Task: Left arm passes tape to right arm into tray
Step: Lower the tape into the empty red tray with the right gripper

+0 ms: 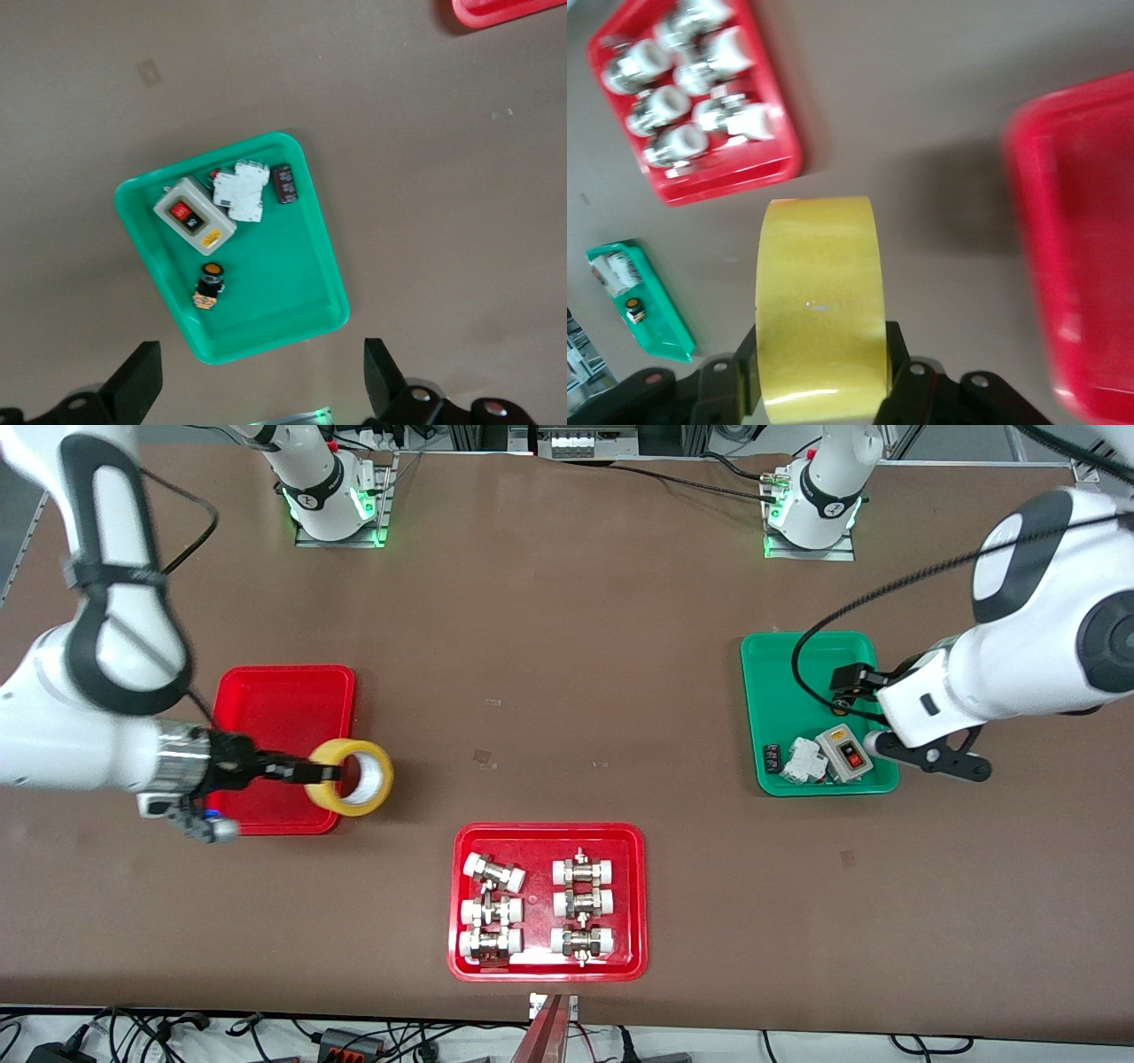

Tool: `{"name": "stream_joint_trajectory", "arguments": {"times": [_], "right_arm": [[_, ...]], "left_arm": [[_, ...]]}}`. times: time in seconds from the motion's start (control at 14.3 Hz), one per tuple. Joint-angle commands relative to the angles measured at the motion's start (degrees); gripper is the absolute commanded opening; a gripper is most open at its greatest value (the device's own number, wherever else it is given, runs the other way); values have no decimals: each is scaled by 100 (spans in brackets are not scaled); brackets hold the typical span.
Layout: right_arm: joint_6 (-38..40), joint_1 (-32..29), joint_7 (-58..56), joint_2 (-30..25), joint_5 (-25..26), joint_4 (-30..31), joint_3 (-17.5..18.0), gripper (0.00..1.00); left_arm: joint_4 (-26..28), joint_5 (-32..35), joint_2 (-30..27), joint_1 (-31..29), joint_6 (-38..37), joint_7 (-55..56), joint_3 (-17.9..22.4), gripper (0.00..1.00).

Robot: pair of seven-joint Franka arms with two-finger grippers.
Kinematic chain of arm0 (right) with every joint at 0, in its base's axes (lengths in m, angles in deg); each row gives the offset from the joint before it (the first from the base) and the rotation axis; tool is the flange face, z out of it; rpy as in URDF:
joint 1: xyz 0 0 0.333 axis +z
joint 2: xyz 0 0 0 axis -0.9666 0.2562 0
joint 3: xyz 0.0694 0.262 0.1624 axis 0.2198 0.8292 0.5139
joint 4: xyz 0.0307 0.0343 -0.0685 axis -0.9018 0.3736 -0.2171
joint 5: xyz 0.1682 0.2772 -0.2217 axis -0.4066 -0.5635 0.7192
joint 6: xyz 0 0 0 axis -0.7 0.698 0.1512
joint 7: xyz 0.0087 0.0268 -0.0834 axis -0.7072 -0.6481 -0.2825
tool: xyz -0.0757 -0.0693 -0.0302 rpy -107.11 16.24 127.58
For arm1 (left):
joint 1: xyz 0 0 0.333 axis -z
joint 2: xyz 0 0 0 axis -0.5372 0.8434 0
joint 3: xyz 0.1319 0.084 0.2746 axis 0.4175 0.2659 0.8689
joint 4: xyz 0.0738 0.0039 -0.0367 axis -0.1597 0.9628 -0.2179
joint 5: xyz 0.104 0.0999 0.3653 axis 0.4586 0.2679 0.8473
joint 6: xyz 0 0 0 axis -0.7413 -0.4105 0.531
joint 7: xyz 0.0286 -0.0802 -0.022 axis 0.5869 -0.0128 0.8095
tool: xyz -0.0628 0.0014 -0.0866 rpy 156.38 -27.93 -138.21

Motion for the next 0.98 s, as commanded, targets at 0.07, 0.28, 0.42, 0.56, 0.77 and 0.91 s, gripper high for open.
{"name": "stream_joint_trajectory", "arguments": {"times": [0.07,0.28,0.42,0.56,0.77,0.91], "right_arm": [[685,-1004,-1122,379,-29,-65,131,40],[863,-1409,-2062,608,-29,102,131,40],[1012,-1524,-2267,730,-38,251,140,40],[1030,-1595,-2625,784,-38,409,131,40],[1030,-1762,-2855,889,-64,629,140,40],[951,-1797,-3258,925,-82,603,140,40]], "left_arm": [[28,66,-583,-322,-112,-208,-48,100],[624,-49,-1215,-587,115,-199,-57,100],[1351,-49,-1672,-596,649,-190,-57,100],[1855,-49,-2042,-500,950,-103,-48,100],[1769,-49,-2070,219,933,38,547,100],[1620,-40,-1913,274,1003,118,655,100]]}}
